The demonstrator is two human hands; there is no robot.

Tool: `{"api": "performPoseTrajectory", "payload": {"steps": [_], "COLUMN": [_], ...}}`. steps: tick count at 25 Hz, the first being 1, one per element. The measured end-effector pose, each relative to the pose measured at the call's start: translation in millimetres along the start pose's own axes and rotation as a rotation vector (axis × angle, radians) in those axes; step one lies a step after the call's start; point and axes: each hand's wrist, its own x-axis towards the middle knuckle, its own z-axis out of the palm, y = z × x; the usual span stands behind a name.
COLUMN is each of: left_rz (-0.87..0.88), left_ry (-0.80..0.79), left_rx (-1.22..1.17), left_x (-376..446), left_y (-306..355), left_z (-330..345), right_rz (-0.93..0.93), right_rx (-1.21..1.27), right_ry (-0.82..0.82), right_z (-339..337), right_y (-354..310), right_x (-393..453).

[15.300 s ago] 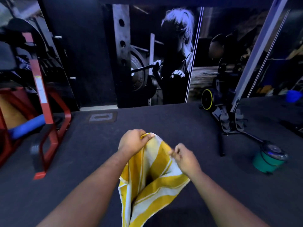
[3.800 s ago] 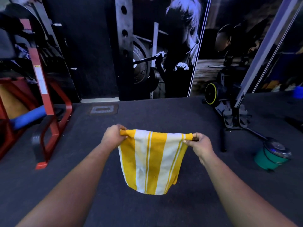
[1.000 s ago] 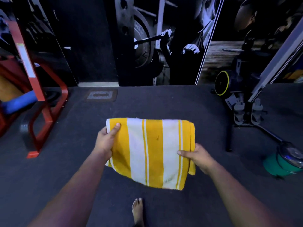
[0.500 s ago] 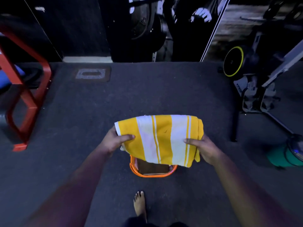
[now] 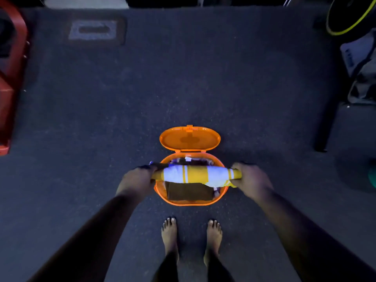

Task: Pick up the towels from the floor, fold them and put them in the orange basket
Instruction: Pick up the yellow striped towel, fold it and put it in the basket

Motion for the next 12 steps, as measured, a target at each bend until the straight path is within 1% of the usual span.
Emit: {"api": "performPoseTrajectory", "payload": {"steps": [1,2,4,5,8,10,11,12], "left_rz": [-0.011,-0.018,0.003,0.027,0.06,0.086,0.104,0.123], "left_ry": [-0.002,0.006,0.075,0.134,0.292,0.299,0.291,0.228], "left_rx": [0.033,0.057,0.047,0.041,0.035,0.016,0.02,0.006], "left_x": [17.9,34.1,59.6,67.4,80.8,74.1,67.2,64.8], "left_y": [-2.9,-6.1,-13.0,-13.8,-22.1,-19.9,-22.4,-26.5], "left_z": [20.5,39.8,75.7,88.3,114.8,143.7,164.7,178.4], "right_rz": [0.002,-0.001,-0.01,-0.011,-0.139,-0.193,-0.196,-0.19], "right_rx": [-0.129,-0.202,-0.272,-0.294,-0.349,-0.339,-0.34,-0.346], "right_ry": [0.0,0.005,0.012,0.029,0.185,0.164,0.114,0.087], "right_z": [15.9,32.8,59.9,68.4,94.5,117.8,130.7,147.2], "right_y": [4.5,10.0,19.3,24.0,47.4,57.9,65.9,77.1], "right_x": [18.3,34.8,58.1,64.7,77.0,74.0,70.3,70.0]}}
